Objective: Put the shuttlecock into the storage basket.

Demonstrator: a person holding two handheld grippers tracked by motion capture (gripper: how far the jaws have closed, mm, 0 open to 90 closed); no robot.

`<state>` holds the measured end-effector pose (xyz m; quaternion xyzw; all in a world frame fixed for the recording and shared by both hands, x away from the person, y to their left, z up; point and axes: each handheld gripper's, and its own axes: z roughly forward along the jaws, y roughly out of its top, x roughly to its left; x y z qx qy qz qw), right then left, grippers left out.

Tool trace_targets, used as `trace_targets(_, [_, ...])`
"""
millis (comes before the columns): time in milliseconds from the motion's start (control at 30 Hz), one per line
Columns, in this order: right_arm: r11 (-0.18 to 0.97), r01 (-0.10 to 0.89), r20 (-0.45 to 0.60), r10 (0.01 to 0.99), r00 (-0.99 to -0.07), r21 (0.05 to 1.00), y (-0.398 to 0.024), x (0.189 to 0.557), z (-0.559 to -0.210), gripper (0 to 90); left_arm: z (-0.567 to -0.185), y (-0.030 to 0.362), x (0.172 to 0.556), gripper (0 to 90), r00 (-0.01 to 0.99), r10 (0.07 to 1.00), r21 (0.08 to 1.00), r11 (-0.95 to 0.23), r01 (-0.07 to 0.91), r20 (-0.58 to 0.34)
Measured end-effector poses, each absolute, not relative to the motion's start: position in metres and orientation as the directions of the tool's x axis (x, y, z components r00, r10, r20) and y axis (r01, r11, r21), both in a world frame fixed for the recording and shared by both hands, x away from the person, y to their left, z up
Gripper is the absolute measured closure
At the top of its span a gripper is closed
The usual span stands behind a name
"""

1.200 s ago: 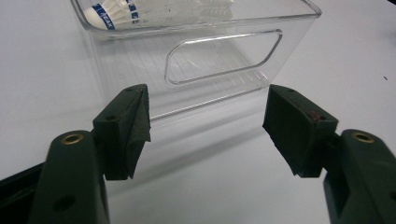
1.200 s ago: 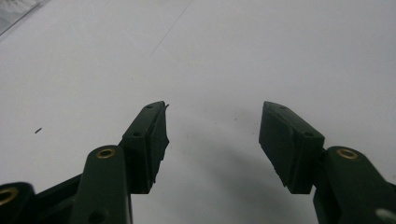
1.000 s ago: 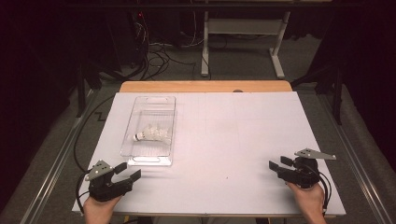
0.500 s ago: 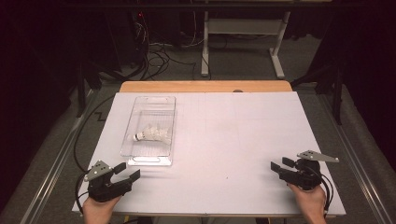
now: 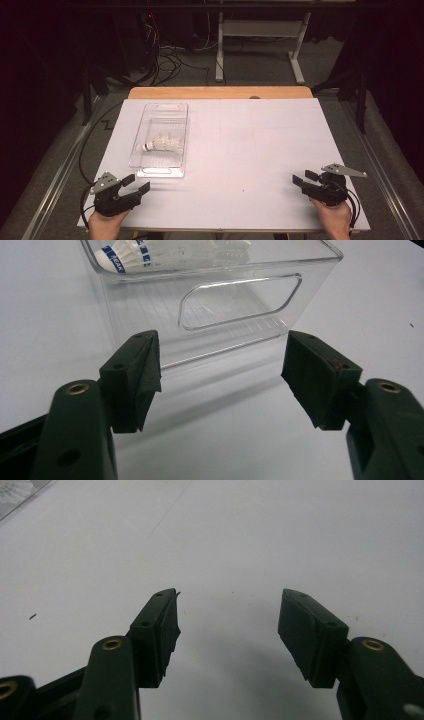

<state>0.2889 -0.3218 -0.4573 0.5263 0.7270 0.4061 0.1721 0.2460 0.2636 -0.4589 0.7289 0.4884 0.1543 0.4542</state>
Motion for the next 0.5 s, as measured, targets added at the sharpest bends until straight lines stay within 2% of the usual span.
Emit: trace_targets(500, [0.089,0.622,0.191,0.91,-0.369,0.778,-0.3262,0.2846,-0.4569,41.3,-0.4584,0.2643,0.2458,32.4,0.476,0.852,0.813,-0.11,0.572,-0.219])
